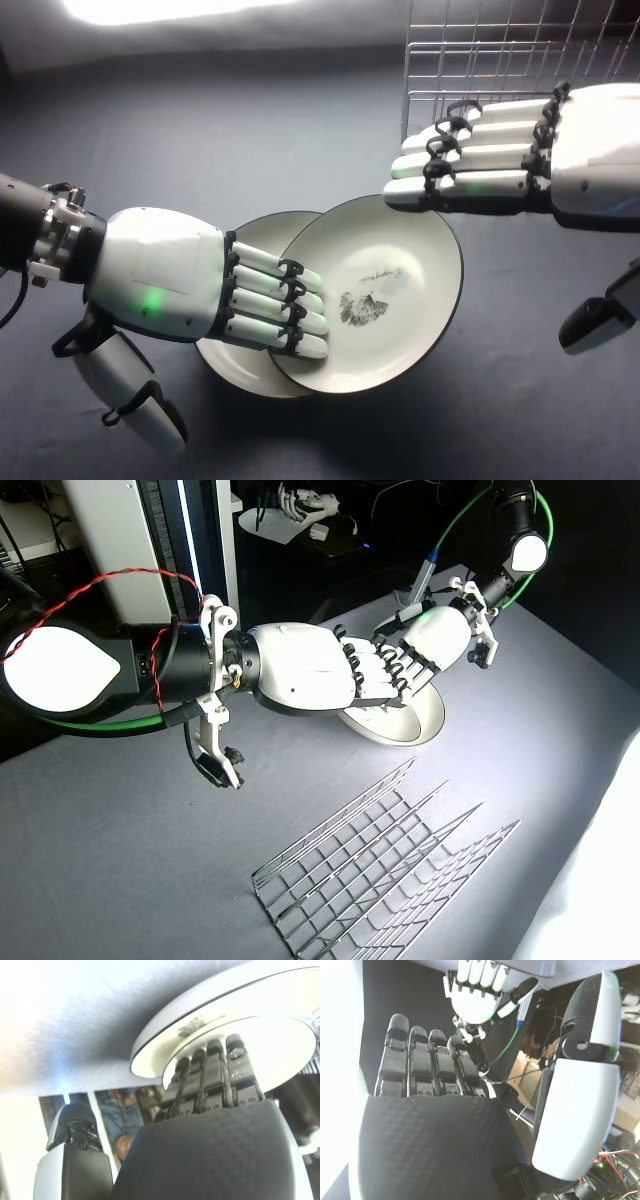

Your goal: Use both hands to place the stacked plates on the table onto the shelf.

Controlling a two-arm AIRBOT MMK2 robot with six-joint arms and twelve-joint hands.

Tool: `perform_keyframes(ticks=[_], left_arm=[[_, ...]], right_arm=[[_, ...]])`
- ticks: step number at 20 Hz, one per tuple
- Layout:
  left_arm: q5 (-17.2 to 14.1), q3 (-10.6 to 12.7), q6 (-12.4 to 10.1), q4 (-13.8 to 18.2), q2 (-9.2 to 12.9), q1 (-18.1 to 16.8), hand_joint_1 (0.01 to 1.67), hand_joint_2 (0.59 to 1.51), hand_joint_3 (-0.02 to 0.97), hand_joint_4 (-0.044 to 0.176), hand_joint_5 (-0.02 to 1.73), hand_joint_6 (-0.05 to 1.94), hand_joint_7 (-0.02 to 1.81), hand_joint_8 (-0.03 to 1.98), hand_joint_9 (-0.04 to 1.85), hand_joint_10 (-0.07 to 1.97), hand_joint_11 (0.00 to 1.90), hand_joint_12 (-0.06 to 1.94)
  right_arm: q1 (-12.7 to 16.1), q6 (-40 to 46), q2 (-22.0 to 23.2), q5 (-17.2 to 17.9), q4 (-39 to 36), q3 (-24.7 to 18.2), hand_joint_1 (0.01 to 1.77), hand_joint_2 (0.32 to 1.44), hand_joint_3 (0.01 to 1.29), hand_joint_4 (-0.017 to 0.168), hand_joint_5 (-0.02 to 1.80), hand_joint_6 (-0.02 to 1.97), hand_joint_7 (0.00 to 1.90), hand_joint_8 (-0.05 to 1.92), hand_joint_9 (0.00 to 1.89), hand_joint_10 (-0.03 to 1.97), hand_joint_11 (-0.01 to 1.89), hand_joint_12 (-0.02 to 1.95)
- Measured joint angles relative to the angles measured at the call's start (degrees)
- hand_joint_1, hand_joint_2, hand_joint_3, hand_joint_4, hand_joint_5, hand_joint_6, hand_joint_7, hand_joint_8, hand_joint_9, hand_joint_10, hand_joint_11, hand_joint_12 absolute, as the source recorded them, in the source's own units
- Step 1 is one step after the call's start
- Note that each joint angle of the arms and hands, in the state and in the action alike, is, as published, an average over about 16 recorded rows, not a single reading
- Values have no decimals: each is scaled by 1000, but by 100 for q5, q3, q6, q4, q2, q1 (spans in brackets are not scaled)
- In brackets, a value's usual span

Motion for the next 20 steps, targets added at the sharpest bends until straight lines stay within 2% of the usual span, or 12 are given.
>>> perform_keyframes(ticks=[9, 20], left_arm=[[38, 5, -24, -9, -50, -27, 15, 1088, 6, -9, -4, -30, -2, -17, 20, 6, 21, 11], [23, 48, -36, 23, -73, -78, 14, 1087, 6, -9, -6, -30, -7, -15, 15, 7, 19, 11]], right_arm=[[-191, -1, -306, -110, -18, 82, 1054, 715, 13, -2, 20, 22, 12, 14, 13, 15, 21, 273], [-278, 5, -1050, -377, -100, 559, 1052, 715, 14, -2, 20, 22, 12, 14, 13, 16, 21, 301]])
